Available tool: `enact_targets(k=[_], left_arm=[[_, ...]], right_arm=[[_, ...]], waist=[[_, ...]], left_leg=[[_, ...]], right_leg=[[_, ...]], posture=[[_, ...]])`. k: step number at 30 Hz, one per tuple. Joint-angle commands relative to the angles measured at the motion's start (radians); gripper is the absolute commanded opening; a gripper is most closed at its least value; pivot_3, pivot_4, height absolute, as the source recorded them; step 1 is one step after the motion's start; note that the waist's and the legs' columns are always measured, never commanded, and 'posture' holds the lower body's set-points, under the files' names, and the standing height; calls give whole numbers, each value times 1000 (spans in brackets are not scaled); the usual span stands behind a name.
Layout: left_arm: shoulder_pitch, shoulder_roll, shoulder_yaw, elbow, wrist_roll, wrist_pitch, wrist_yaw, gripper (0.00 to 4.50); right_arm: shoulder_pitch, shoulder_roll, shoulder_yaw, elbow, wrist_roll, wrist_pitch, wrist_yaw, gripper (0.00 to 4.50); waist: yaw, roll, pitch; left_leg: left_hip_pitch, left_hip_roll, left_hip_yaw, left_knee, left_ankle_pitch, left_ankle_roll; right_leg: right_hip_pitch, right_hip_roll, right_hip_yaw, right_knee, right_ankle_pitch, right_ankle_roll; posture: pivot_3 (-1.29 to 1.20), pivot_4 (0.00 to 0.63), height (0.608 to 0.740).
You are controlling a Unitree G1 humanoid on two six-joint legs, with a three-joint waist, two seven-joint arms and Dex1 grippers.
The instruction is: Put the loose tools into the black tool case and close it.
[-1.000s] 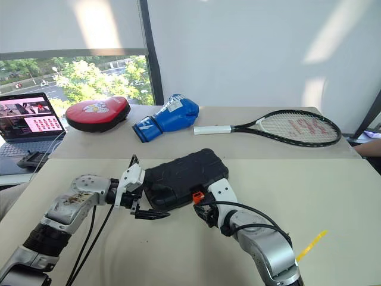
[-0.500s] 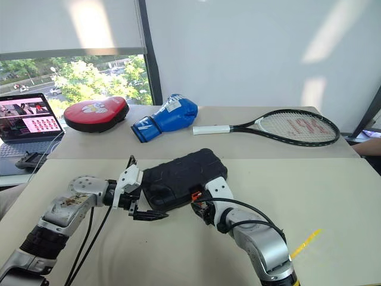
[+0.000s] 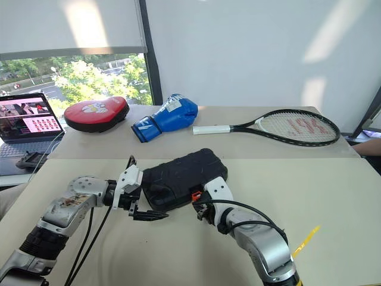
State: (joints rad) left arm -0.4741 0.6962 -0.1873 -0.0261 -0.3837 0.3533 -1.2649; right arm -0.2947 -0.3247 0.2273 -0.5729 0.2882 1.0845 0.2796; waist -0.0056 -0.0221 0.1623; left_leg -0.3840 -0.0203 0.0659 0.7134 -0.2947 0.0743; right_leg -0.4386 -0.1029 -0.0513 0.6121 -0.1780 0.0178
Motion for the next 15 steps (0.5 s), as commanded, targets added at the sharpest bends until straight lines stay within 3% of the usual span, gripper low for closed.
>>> enact_targets(k=[1, 5, 7, 10, 13, 15], left_arm=[[30, 1, -36, 22, 40, 33, 8, 4500], [32, -3, -40, 13, 40, 35, 14, 4500], [34, -4, -40, 8, 40, 37, 18, 4500], [37, -4, -39, 4, 39, 41, 24, 4500], [43, -5, -36, -2, 37, 45, 34, 4500], [46, -6, -35, -4, 38, 45, 38, 4500]], right_arm=[[-78, 7, 0, -41, 5, -1, 9, 1197], [-140, 25, -4, 50, 14, -11, 34, 1197], [-138, 7, -2, 69, 12, -21, 53, 2197], [-117, -30, -26, 38, 24, -3, 77, 3072], [-65, -87, -94, -52, 81, 46, 127, 3072], [-31, -117, -128, -96, 128, 71, 158, 2492]], waist=[[1, 0, 0], [-4, 0, 0], [-7, 0, 0], [-7, 0, 0], [0, 0, 0], [3, 0, 0]], left_leg=[[0, 0, 0, 0, 0, 0], [0, 0, 0, 0, 0, 0], [0, 0, 0, 0, 0, 1], [1, 1, 0, 0, -2, 4], [0, 0, -1, 0, -2, 4], [0, 0, -1, 0, -2, 4]], right_leg=[[0, 0, 0, 0, 0, 0], [0, 0, 0, 0, 0, 0], [0, 0, 0, 0, 0, 0], [0, 0, 0, 1, 0, 0], [0, -1, 0, 0, 0, 0], [1, -1, -1, 0, 0, 0]], posture=[[0, 150, 740], [0, 150, 740], [0, 150, 740], [0, 150, 740], [0, 150, 740], [0, 150, 740]])
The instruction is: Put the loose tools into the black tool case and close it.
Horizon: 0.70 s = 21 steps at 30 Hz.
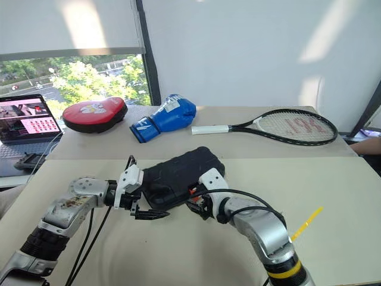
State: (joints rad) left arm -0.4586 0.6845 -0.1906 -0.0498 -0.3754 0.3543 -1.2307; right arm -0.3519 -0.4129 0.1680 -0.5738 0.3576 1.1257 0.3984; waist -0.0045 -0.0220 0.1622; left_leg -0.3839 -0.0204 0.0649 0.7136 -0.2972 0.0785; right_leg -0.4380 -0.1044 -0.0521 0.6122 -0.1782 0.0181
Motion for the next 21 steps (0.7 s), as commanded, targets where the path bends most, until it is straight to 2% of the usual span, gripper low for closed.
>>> enact_targets(k=[1, 5, 8, 15, 21], left_arm=[[32, 5, -31, 20, 30, 43, 5, 4500], [36, 3, -31, 17, 30, 42, 10, 4500], [37, 3, -29, 16, 29, 43, 17, 4500], [49, -2, -27, 2, 26, 48, 33, 4500], [70, -9, -18, -21, 24, 55, 53, 4500]], right_arm=[[37, -36, -79, -107, 77, 42, 47, 2288], [41, -58, -68, -109, 111, 64, 68, 945], [-29, -59, -15, -13, 94, 43, 82, 77], [-249, -13, 102, 371, -37, -157, 111, 77], [-248, -29, 93, 376, -40, -200, 168, 77]], waist=[[2, 0, 0], [2, 0, 0], [0, 0, 0], [-8, 0, 0], [-9, 0, 0]], left_leg=[[0, 0, 0, 0, 0, 0], [0, 0, 0, 0, 0, 1], [1, 0, 0, 0, -1, 2], [2, 0, 0, 0, 0, 1], [0, 0, 0, 0, 2, -3]], right_leg=[[0, 0, 0, -1, 0, 0], [0, 0, 0, 0, 0, 0], [0, 0, 0, 0, 0, 0], [1, 0, 0, 0, 0, 0], [0, 0, 1, 1, 0, 0]], posture=[[0, 150, 740], [0, 150, 740], [0, 150, 740], [0, 150, 740], [0, 150, 740]])
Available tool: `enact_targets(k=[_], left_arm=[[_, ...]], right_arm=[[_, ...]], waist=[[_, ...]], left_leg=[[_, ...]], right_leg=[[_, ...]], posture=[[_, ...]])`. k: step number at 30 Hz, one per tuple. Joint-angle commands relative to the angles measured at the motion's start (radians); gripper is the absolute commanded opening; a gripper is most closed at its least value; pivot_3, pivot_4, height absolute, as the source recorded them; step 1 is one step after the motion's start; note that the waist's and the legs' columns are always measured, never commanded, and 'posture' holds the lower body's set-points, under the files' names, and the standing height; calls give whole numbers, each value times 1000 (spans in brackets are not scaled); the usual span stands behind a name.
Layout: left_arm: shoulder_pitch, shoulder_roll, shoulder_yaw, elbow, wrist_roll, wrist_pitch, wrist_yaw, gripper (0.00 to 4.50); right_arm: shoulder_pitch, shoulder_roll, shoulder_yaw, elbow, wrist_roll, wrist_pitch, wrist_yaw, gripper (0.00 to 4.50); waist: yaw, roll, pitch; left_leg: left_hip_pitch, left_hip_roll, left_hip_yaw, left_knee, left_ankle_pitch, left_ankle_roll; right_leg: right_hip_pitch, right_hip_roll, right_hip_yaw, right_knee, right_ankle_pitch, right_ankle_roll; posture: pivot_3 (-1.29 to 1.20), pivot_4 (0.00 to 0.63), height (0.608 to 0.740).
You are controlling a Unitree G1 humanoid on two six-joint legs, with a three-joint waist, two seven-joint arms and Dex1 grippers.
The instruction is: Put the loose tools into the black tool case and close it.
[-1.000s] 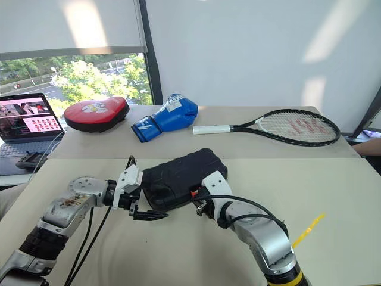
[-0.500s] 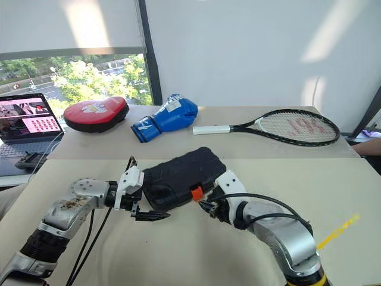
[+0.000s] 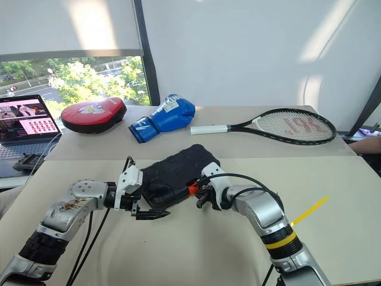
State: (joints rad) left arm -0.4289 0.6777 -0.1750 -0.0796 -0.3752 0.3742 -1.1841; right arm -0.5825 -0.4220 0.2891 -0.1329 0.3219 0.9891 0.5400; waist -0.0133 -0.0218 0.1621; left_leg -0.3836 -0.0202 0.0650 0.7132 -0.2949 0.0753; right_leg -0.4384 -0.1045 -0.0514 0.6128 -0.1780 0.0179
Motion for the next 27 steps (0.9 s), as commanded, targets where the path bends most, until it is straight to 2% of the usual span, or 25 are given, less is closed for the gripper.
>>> enact_targets(k=[1, 4, 6, 10, 13, 16, 20, 22, 24, 27], left_arm=[[47, -5, -25, 4, 17, 35, 13, 4500], [85, -40, 59, -53, -55, 57, 77, 4500], [123, -74, 129, -97, -84, 37, 142, 4500], [228, -22, 283, -237, -268, 172, 142, 4500], [299, 5, 362, -306, -317, 213, 181, 4500], [480, 59, 513, -384, -352, 239, 175, 4500], [646, 86, 604, -442, -358, 221, 168, 4500], [701, 90, 601, -448, -293, 182, 178, 4500], [731, 99, 594, -446, -270, 180, 187, 4500], [712, 88, 611, -435, -317, 189, 191, 4500]], right_arm=[[10, -33, -37, -103, 1, -68, 36, 77], [157, -112, -99, -285, 7, -149, 65, 77], [253, -122, -197, -388, 45, -208, 72, 77], [465, -179, -413, -560, 159, -258, 153, 1076], [580, -217, -525, -610, 197, -300, 195, 2216], [781, -277, -728, -647, 218, -367, 318, 3183], [921, -301, -876, -637, 241, -426, 380, 4487], [958, -304, -909, -632, 249, -425, 390, 4487], [979, -307, -919, -633, 258, -431, 395, 4487], [980, -303, -916, -641, 265, -439, 377, 4487]], waist=[[0, 0, 0], [5, 0, 0], [11, 0, 0], [10, 0, 0], [14, 0, 0], [21, 1, 1], [25, 0, 1], [27, 0, 1], [31, 1, 1], [34, 1, 1]], left_leg=[[0, 0, 0, 0, 0, 0], [-1, 0, 0, 0, -1, 1], [-2, 0, -1, -1, -1, 1], [-5, 0, -1, 0, -1, 1], [-4, 0, -2, -1, -3, 0], [-4, 0, -2, -1, -4, 2], [1, 1, -1, 0, -6, 0], [1, 0, -1, 0, -10, 6], [3, 1, -1, 0, -11, 4], [4, 2, -1, 0, -12, -2]], right_leg=[[0, 0, 0, 0, 0, 0], [0, -2, -1, -1, 0, 1], [-1, -3, -1, -1, -2, 3], [-2, -4, 0, -2, -3, 5], [-2, -4, -1, -3, -3, 5], [-1, -7, 0, -3, -3, 5], [2, -7, 2, -3, -5, 6], [2, -7, 2, -4, -5, 6], [4, -8, 3, -3, -6, 5], [4, -8, 4, -2, -12, 3]], posture=[[0, 150, 740], [0, 150, 740], [0, 150, 740], [0, 150, 740], [0, 150, 740], [0, 150, 740], [0, 150, 740], [0, 150, 740], [0, 150, 740], [0, 150, 740]])
